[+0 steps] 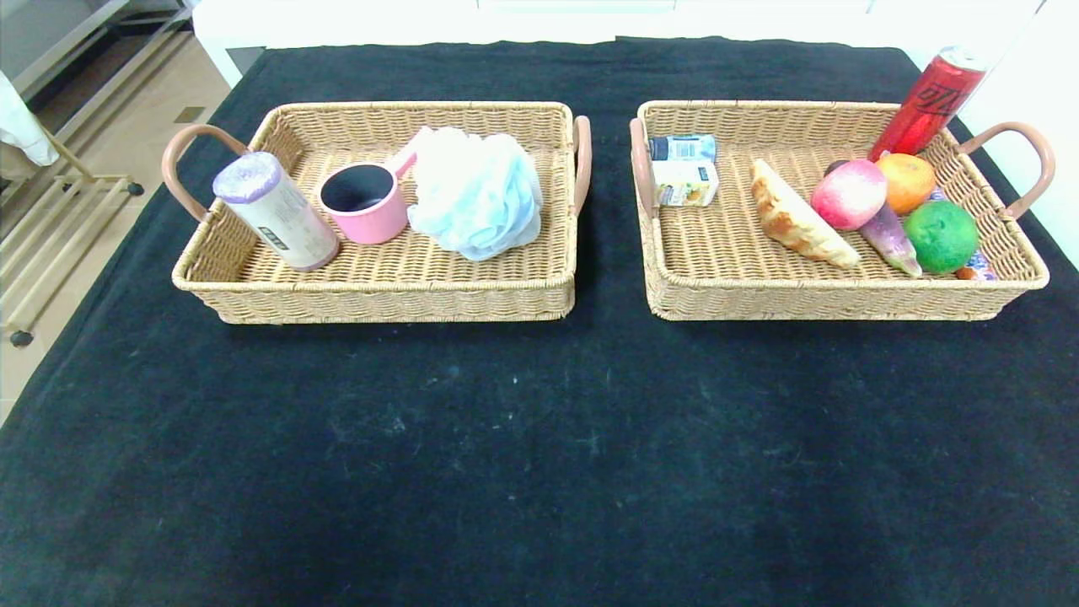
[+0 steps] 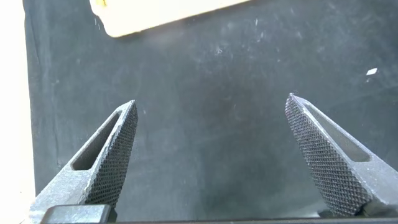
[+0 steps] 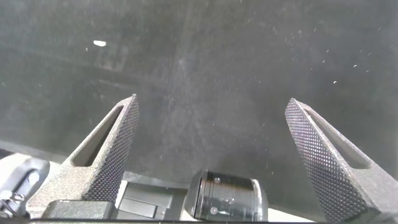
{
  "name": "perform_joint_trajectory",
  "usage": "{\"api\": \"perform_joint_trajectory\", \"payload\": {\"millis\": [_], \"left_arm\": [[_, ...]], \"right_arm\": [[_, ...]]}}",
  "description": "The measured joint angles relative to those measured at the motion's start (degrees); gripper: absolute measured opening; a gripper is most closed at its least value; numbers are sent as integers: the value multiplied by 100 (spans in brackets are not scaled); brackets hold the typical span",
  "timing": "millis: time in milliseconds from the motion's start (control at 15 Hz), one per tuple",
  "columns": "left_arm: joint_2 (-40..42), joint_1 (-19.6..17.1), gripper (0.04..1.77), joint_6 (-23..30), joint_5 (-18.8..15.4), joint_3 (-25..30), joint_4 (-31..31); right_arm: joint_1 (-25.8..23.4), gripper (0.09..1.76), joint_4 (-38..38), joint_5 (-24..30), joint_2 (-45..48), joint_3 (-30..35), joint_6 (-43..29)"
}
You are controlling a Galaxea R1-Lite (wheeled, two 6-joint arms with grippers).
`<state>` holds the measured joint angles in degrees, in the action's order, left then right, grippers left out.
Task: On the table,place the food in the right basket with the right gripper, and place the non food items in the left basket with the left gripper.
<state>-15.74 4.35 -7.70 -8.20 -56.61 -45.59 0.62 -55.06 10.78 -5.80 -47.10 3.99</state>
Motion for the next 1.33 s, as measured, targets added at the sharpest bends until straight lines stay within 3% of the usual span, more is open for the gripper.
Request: {"api": "perform_joint_trajectory", "payload": {"millis": [267,533,667,800,1000,1133,1200,1333], "left_arm": [[144,-613,172,-6,-408,78,-35],[803,-499,172,-158,-518,584,54],[1204,-457,172,-221,-424,1243,605],[1406,-443,172,-111,-50,2031,1591],[1536,-435,172,-39,291,3666,3672],[1564,-435,172,-32,388,4767,4628],[1571,-435,172,2,455,5163,4829],[1574,-435,172,77,551,5525,4422]], "right_arm": [[-10,171,66,93,162,174,63],[-11,171,761,140,457,450,56],[-13,171,1432,135,539,778,37],[-11,171,2551,-9,564,1392,37],[-11,171,4523,-478,580,2905,56],[-11,171,5686,-695,580,3991,83],[-11,171,5773,-789,580,4334,69],[-11,171,5275,-1007,580,4584,-258]]}}
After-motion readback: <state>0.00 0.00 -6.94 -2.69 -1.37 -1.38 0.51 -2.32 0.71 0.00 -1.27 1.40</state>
